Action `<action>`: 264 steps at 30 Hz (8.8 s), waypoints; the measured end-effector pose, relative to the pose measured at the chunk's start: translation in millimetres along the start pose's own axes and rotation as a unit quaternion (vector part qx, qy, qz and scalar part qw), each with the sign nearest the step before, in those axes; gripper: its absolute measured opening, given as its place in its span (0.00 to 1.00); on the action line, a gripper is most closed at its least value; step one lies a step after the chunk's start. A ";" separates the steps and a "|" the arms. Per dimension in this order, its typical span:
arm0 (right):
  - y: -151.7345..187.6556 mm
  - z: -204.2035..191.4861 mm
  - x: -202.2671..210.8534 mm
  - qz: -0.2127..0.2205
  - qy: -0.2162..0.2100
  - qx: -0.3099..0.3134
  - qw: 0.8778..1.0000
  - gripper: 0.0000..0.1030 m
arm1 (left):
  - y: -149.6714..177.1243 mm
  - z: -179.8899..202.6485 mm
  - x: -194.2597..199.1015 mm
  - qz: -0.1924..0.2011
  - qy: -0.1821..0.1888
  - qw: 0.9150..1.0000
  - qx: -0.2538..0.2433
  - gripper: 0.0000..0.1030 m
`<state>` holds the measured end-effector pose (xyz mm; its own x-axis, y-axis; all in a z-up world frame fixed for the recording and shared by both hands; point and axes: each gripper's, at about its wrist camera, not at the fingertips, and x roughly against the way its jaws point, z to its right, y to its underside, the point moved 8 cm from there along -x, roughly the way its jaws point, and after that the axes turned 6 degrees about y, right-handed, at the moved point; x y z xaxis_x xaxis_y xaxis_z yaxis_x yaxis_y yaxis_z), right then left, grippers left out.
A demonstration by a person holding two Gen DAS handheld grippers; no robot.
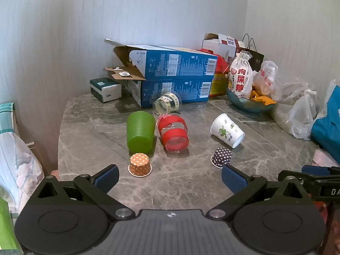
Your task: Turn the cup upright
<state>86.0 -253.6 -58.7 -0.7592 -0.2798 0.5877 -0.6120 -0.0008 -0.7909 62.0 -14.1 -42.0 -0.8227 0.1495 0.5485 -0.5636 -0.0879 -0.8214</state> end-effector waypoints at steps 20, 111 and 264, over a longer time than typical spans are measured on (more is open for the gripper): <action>4.4 3.8 -2.5 -0.003 -0.009 -0.007 1.000 0.99 | 1.7 6.1 1.1 -0.001 -0.005 1.000 -0.002 1.00; -60.8 -79.8 -156.1 -0.120 -0.051 0.033 0.991 0.99 | 22.4 -70.0 -36.3 -0.019 0.099 0.992 0.075 1.00; 101.8 20.1 -5.4 -0.053 -0.119 -0.108 0.986 0.87 | 63.7 69.4 -25.8 0.186 -0.014 0.979 -0.083 0.72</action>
<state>32.3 -271.5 -145.8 -0.6310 -0.5064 0.5878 -0.7371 0.1549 -0.6578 42.2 -92.0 -97.7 -0.9716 0.1110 0.2090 -0.2069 0.0303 -0.9779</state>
